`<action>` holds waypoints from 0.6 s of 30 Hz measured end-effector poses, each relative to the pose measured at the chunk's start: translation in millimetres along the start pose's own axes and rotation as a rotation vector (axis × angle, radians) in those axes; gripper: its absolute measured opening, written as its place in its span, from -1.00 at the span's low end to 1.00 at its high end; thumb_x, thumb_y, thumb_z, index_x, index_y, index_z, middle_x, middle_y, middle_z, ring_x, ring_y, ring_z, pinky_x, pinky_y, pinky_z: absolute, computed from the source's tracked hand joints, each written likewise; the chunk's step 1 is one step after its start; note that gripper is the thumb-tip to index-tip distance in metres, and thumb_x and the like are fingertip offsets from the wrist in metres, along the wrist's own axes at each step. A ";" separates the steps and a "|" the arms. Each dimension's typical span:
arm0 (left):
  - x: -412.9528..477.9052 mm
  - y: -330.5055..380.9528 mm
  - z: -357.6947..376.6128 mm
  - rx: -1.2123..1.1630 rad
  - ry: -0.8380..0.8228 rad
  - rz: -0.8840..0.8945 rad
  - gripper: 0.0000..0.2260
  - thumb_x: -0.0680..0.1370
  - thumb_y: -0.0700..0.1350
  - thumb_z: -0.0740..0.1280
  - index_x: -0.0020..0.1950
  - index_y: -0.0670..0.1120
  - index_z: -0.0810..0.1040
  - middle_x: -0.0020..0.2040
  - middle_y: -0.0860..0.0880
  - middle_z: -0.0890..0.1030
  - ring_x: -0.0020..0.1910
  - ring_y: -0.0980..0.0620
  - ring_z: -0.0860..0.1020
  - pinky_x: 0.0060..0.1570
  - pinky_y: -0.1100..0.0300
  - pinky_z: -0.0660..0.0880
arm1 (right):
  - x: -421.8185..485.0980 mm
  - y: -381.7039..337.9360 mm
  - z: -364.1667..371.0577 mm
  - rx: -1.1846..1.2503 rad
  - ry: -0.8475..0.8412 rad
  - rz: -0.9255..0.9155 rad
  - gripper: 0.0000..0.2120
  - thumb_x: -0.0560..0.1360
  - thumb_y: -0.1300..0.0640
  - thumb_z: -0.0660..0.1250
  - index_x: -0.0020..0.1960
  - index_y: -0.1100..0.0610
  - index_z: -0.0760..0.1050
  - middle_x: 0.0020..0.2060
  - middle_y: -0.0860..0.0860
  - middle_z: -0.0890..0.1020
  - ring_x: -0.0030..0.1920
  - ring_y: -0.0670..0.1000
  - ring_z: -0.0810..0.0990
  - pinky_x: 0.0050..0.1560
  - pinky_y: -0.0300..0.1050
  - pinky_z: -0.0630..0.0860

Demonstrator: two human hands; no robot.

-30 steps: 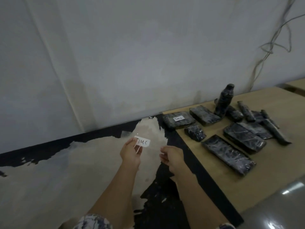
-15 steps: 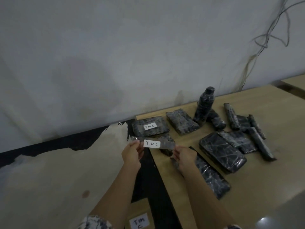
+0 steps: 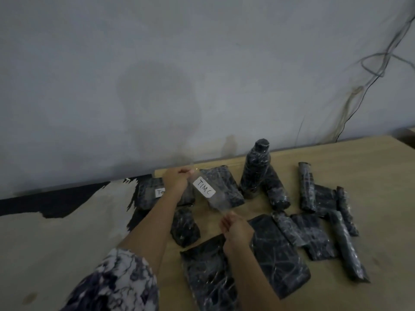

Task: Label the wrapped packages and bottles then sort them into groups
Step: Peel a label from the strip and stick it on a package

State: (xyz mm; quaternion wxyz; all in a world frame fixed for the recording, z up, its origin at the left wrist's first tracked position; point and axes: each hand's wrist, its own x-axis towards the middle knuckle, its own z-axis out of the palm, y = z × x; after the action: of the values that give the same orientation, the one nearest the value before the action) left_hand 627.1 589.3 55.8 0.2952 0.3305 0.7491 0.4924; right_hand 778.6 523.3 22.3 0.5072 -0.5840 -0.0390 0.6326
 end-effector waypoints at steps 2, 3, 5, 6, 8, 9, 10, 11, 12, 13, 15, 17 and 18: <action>15.1 12.0 17.7 0.126 -0.071 0.040 -0.84 0.51 -0.20 0.38 0.05 -0.22 0.64 0.06 -0.13 0.64 0.01 -0.05 0.58 -0.13 0.22 0.40 | 9.1 1.4 1.2 0.038 0.009 0.014 -0.94 0.51 0.39 0.28 -0.09 0.29 0.50 -0.29 0.15 0.54 -0.30 0.05 0.50 -0.27 -0.13 0.50; 22.7 16.5 25.5 0.168 -0.124 0.057 -0.84 0.51 -0.20 0.38 0.04 -0.23 0.64 0.07 -0.14 0.64 0.03 -0.06 0.58 -0.11 0.21 0.42 | 12.8 2.3 2.1 0.048 0.018 0.026 -0.93 0.50 0.41 0.28 -0.08 0.29 0.51 -0.29 0.15 0.54 -0.30 0.05 0.50 -0.28 -0.15 0.49; 36.5 23.6 40.1 0.253 -0.218 0.094 -0.83 0.51 -0.19 0.38 0.04 -0.26 0.64 0.08 -0.16 0.63 0.09 -0.10 0.57 -0.01 0.18 0.44 | 19.0 2.8 5.0 0.058 0.036 0.042 -0.93 0.50 0.40 0.29 -0.08 0.30 0.53 -0.29 0.13 0.55 -0.29 0.04 0.50 -0.28 -0.17 0.47; 43.2 26.4 47.8 0.302 -0.252 0.109 -0.82 0.51 -0.19 0.38 0.05 -0.27 0.63 0.09 -0.15 0.63 0.10 -0.10 0.57 0.02 0.18 0.44 | 22.5 2.8 7.4 0.054 0.045 0.041 -0.94 0.50 0.40 0.29 -0.11 0.30 0.53 -0.29 0.11 0.55 -0.28 0.04 0.50 -0.26 -0.16 0.47; 54.4 30.2 59.8 0.393 -0.308 0.125 -0.80 0.52 -0.18 0.37 0.07 -0.26 0.63 0.11 -0.15 0.63 0.11 -0.09 0.57 0.05 0.18 0.45 | 28.2 2.7 14.5 0.011 0.083 0.040 -0.90 0.50 0.38 0.30 -0.17 0.25 0.53 -0.29 0.07 0.54 -0.24 0.05 0.50 -0.17 -0.11 0.45; 60.8 31.0 66.7 0.426 -0.336 0.129 -0.80 0.52 -0.17 0.37 0.08 -0.26 0.63 0.12 -0.16 0.62 0.11 -0.09 0.57 0.04 0.18 0.45 | 32.3 2.1 17.9 -0.009 0.095 0.028 -0.87 0.50 0.37 0.30 -0.20 0.23 0.52 -0.31 0.05 0.53 -0.26 0.04 0.48 -0.17 -0.12 0.42; 66.7 30.5 73.3 0.459 -0.362 0.137 -0.80 0.53 -0.17 0.36 0.08 -0.25 0.63 0.12 -0.16 0.62 0.11 -0.09 0.57 0.02 0.19 0.45 | 35.0 0.4 20.9 -0.006 0.096 0.029 -0.85 0.51 0.37 0.29 -0.22 0.24 0.51 -0.34 0.04 0.50 -0.29 0.03 0.45 -0.21 -0.13 0.40; 71.8 29.4 79.3 0.491 -0.385 0.141 -0.79 0.53 -0.17 0.36 0.08 -0.25 0.63 0.12 -0.16 0.62 0.11 -0.09 0.57 0.00 0.21 0.44 | 38.7 -0.7 23.5 0.014 0.104 0.031 -0.85 0.51 0.38 0.28 -0.23 0.26 0.50 -0.35 0.04 0.49 -0.32 0.02 0.44 -0.24 -0.15 0.40; 76.0 27.6 84.6 0.518 -0.404 0.140 -0.79 0.53 -0.16 0.36 0.08 -0.25 0.63 0.12 -0.16 0.63 0.10 -0.08 0.57 -0.02 0.21 0.43 | 41.3 -1.6 25.4 0.036 0.108 0.033 -0.87 0.51 0.38 0.27 -0.20 0.30 0.51 -0.34 0.05 0.49 -0.32 0.02 0.45 -0.23 -0.14 0.42; 79.0 25.3 88.7 0.529 -0.421 0.131 -0.80 0.53 -0.16 0.36 0.07 -0.25 0.63 0.11 -0.17 0.63 0.09 -0.08 0.57 -0.02 0.20 0.44 | 41.6 -3.0 27.5 0.066 0.114 0.035 -0.89 0.52 0.39 0.26 -0.17 0.32 0.50 -0.31 0.07 0.51 -0.29 0.02 0.47 -0.16 -0.11 0.46; 85.2 19.5 96.2 0.526 -0.447 0.123 -0.81 0.53 -0.15 0.35 0.04 -0.26 0.62 0.09 -0.18 0.62 0.02 -0.07 0.56 -0.03 0.16 0.43 | 45.0 -5.9 30.8 0.116 0.120 0.046 -0.93 0.53 0.39 0.24 -0.10 0.33 0.48 -0.24 0.09 0.53 -0.22 0.02 0.50 0.03 -0.06 0.48; 87.9 14.9 97.5 0.525 -0.465 0.119 -0.82 0.54 -0.15 0.34 -0.01 -0.26 0.61 0.05 -0.18 0.62 -0.07 -0.02 0.51 -0.09 0.16 0.39 | 49.9 -6.6 31.1 0.147 0.137 0.061 -0.93 0.52 0.40 0.23 -0.04 0.33 0.49 -0.19 0.10 0.53 -0.18 0.02 0.51 0.09 -0.08 0.46; 89.9 12.5 97.0 0.532 -0.473 0.118 -0.84 0.55 -0.15 0.33 -0.04 -0.25 0.60 0.02 -0.17 0.61 -0.09 -0.01 0.49 -0.11 0.16 0.38 | 51.6 -7.5 30.1 0.181 0.131 0.065 -0.91 0.52 0.40 0.23 -0.03 0.32 0.50 -0.18 0.10 0.54 -0.17 0.02 0.51 0.09 -0.10 0.47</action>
State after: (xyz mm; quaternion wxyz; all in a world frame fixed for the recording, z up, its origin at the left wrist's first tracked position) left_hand 649.5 716.4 23.9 0.3352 0.5432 0.7417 0.2062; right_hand 769.8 578.7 0.6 0.5388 -0.5767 0.0705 0.6101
